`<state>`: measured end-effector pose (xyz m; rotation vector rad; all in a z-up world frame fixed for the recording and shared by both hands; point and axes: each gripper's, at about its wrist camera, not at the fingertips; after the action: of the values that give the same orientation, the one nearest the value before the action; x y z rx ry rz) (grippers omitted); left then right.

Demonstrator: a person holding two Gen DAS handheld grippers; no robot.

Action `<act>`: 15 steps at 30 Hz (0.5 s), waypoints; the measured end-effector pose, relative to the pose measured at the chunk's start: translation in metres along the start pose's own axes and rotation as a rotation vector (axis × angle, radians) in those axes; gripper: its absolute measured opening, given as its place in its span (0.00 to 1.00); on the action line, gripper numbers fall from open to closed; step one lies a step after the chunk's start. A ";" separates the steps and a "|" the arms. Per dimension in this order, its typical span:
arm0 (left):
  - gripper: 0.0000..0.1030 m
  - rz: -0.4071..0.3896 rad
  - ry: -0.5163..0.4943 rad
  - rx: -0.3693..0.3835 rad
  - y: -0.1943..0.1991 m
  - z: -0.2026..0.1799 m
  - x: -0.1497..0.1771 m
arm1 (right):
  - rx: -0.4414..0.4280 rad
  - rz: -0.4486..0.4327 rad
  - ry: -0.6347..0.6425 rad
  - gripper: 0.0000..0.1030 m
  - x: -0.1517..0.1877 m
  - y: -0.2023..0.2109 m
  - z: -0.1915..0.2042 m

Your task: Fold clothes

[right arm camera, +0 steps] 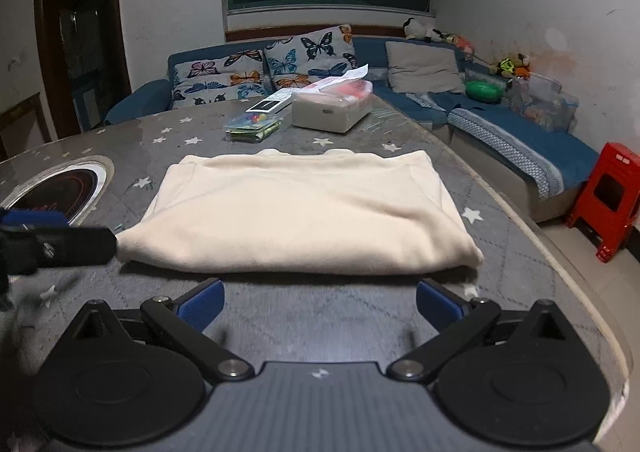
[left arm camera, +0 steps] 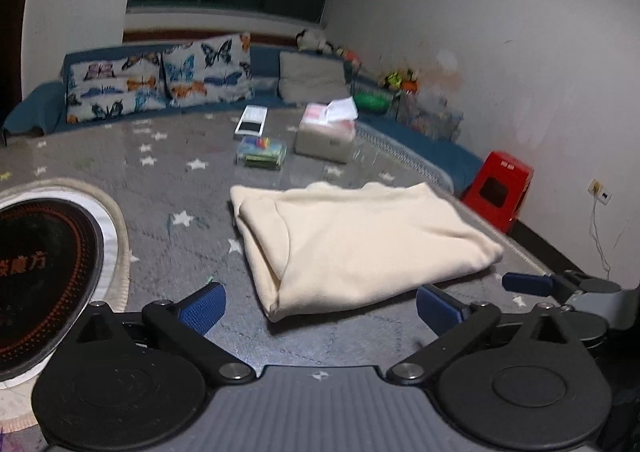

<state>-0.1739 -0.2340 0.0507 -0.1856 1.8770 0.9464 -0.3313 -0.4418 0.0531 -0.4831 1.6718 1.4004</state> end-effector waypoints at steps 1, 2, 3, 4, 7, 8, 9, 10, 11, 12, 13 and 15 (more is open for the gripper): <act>1.00 0.000 0.004 0.009 0.003 0.000 0.000 | 0.009 -0.005 0.000 1.00 0.002 0.003 0.001; 1.00 0.000 0.008 0.019 0.005 0.000 0.001 | 0.020 -0.009 0.001 1.00 0.004 0.007 0.003; 1.00 0.006 0.018 0.027 0.007 0.001 0.001 | 0.027 -0.013 0.003 1.00 0.005 0.009 0.005; 1.00 0.008 0.026 0.030 0.009 0.001 0.002 | 0.037 -0.022 0.003 1.00 0.007 0.013 0.007; 1.00 0.006 0.029 0.027 0.017 0.000 0.007 | 0.046 -0.044 0.006 1.00 0.013 0.024 0.012; 1.00 0.003 0.022 0.024 0.020 -0.001 0.009 | 0.045 -0.049 0.006 1.00 0.014 0.028 0.014; 1.00 0.002 0.016 0.022 0.023 -0.002 0.011 | 0.041 -0.049 0.004 1.00 0.015 0.030 0.015; 1.00 0.010 0.012 0.018 0.026 -0.003 0.013 | 0.040 -0.049 0.000 1.00 0.017 0.033 0.016; 1.00 0.024 0.011 0.016 0.028 -0.003 0.014 | 0.039 -0.049 -0.002 1.00 0.019 0.035 0.017; 1.00 0.038 0.014 0.012 0.030 -0.004 0.016 | 0.041 -0.048 0.000 1.00 0.020 0.038 0.019; 1.00 0.040 0.015 0.009 0.032 -0.004 0.019 | 0.053 -0.052 0.003 1.00 0.023 0.041 0.021; 1.00 0.039 0.013 0.005 0.038 -0.005 0.023 | 0.062 -0.056 0.002 1.00 0.025 0.044 0.025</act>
<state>-0.2083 -0.2051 0.0526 -0.1526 1.9010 0.9691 -0.3690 -0.4004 0.0598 -0.4932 1.6856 1.3042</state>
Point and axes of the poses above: each gripper's, at about its wrist camera, not at the fingertips, and y roughly against the way its jaws point, z to its left, x to its underside, and after that the axes turned 2 degrees about -z, right-handed
